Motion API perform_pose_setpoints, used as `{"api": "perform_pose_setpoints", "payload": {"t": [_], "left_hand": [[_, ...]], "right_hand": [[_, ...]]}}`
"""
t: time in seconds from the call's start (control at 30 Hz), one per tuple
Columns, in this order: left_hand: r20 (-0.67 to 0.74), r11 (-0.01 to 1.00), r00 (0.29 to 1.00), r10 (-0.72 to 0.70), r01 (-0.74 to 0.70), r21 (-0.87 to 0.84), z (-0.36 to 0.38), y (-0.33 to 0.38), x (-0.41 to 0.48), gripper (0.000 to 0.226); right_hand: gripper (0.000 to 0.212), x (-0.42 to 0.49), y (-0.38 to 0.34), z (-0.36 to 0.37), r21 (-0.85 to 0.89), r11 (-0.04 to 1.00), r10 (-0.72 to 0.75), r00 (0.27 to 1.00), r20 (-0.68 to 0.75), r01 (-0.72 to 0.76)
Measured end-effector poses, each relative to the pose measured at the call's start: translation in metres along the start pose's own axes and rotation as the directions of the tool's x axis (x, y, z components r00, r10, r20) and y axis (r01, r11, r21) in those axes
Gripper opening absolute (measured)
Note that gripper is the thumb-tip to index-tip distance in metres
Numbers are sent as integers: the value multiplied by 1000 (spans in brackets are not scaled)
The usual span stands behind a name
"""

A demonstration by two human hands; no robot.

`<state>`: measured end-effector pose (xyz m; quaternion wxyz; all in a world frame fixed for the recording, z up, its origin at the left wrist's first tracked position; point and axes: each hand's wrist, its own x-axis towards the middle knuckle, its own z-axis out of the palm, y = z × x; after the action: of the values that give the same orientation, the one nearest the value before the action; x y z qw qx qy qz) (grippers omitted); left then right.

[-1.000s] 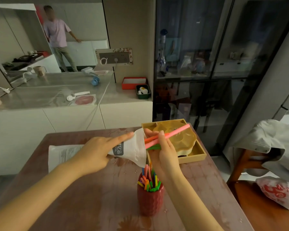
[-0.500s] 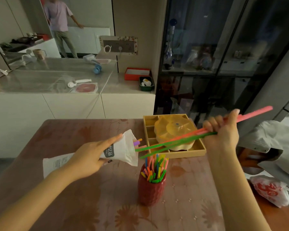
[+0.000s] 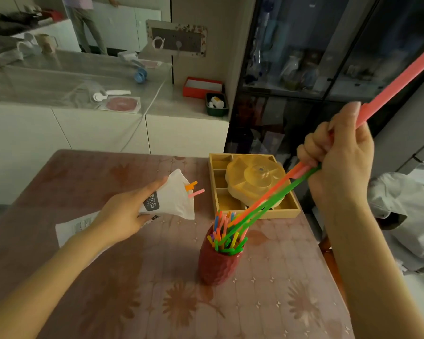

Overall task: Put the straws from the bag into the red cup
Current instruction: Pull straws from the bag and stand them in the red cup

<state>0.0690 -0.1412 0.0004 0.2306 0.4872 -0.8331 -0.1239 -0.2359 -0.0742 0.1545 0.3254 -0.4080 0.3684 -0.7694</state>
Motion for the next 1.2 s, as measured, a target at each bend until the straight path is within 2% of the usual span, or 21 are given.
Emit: {"api": "perform_pose_setpoints", "payload": {"t": [0.17,0.43,0.67,0.87,1.0,1.1,1.2], "left_hand": [[7,999,1000,-14,14,48,7,-8,-3,103],[-41,998,998,-54,55,22,14,-13,-3,98],[-18,999,999,-49,49,7,17,-13,-6,88],[-19,998,998,-56,57,41,16,-12,-8,92],[-31,999,999,-41,42,12,14,-12,-10,94],[-16,998,998,-56,55,-15,14,-13,-11,95],[-18,999,999,-40,39,-32,14,-14,-11,97]], "right_hand": [[36,-1,-9,11,-65,995,-63,992,109,70],[26,-38,30,33,-258,962,-5,946,324,94],[26,-57,26,48,-202,967,-43,881,471,155],[30,-54,46,46,-288,948,4,900,435,134],[29,-57,74,27,-351,936,95,944,317,24],[27,-68,98,9,-477,876,205,952,229,-73],[18,-74,105,-4,-572,801,351,913,210,-177]]}}
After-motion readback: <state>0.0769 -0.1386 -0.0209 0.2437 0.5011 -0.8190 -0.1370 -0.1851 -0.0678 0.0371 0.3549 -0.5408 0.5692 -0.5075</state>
